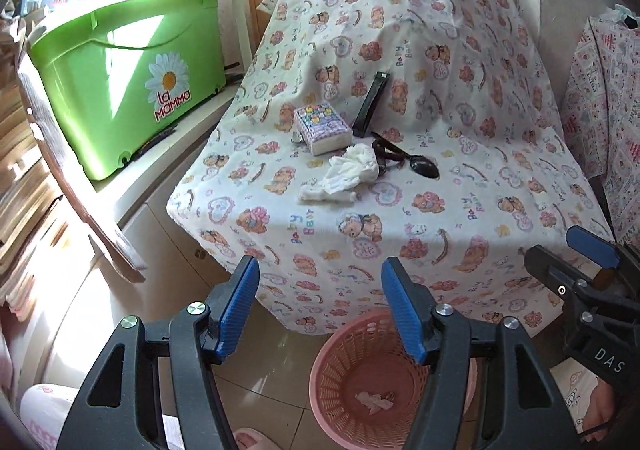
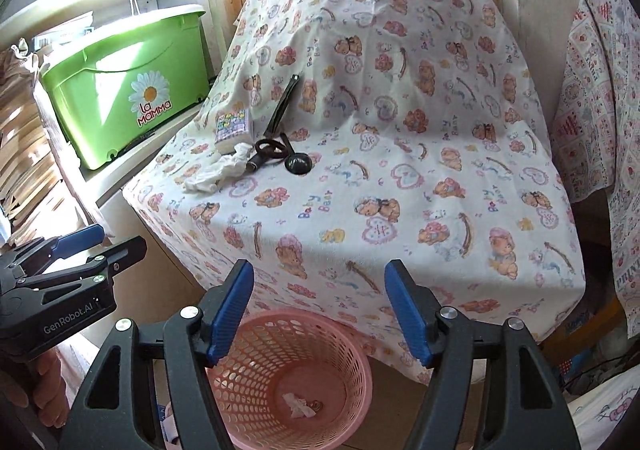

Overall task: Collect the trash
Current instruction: 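Raise the left tool back toward the chair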

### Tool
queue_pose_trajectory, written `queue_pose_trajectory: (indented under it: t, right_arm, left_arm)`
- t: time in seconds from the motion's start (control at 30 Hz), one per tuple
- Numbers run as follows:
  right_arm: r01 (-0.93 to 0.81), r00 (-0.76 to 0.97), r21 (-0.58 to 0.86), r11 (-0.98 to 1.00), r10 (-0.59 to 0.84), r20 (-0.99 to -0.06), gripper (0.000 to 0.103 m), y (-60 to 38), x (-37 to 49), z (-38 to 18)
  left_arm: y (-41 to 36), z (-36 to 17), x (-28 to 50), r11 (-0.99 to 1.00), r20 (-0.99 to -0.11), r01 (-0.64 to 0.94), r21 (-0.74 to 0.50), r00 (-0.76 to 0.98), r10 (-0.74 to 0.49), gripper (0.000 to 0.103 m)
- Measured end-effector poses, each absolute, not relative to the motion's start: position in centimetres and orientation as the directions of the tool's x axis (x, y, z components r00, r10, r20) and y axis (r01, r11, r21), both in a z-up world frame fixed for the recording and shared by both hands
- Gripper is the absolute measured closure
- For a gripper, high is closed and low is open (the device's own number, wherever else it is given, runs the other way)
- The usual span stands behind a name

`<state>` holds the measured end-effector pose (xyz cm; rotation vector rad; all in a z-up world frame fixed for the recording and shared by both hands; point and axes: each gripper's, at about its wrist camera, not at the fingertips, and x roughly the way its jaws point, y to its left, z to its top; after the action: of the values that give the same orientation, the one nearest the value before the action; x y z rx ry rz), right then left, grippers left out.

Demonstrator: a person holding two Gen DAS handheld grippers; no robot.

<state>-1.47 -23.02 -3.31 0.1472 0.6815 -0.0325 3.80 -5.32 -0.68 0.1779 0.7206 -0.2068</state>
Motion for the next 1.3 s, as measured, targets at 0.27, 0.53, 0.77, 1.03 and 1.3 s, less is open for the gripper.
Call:
queue_pose_trajectory:
  t: [0.27, 0.53, 0.77, 1.03, 1.3]
  right_arm:
    - [0.056, 0.833, 0.055, 0.997, -0.016, -0.553, 0.028, -23.9, 1.3, 1.1]
    - [0.077, 0.861, 0.043, 0.996, -0.045, -0.507, 0.028, -25.7, 3.8, 3.2]
    - [0.144, 0.844, 0.067, 0.987, -0.087, -0.529, 0.037, -27.4, 4.2, 0.1]
    - [0.151, 0.827, 0.044, 0.988, -0.102, -0.554, 0.048, -28.4, 4.8, -1.3]
    - [0.138, 0.799, 0.098, 0.986, -0.052, -0.600, 0.048, -29.3, 5.4, -2.3]
  left_arm:
    - [-6.1, 3.2, 7.2, 0.955, -0.611, 0.260, 0.144, 0.782, -0.121, 0.037]
    - [-4.6, 3.4, 10.2, 0.975, -0.645, 0.208, 0.072, 0.755, -0.114, 0.031]
    - [-4.1, 0.4, 11.0, 0.979, -0.708, 0.197, 0.059, 0.699, -0.098, 0.024]
    - [-4.6, -2.1, 12.8, 0.970, -0.777, 0.242, 0.008, 0.612, -0.147, 0.018]
    - [-6.5, -4.1, 15.9, 0.954, -0.812, 0.297, 0.032, 0.565, -0.149, 0.018]
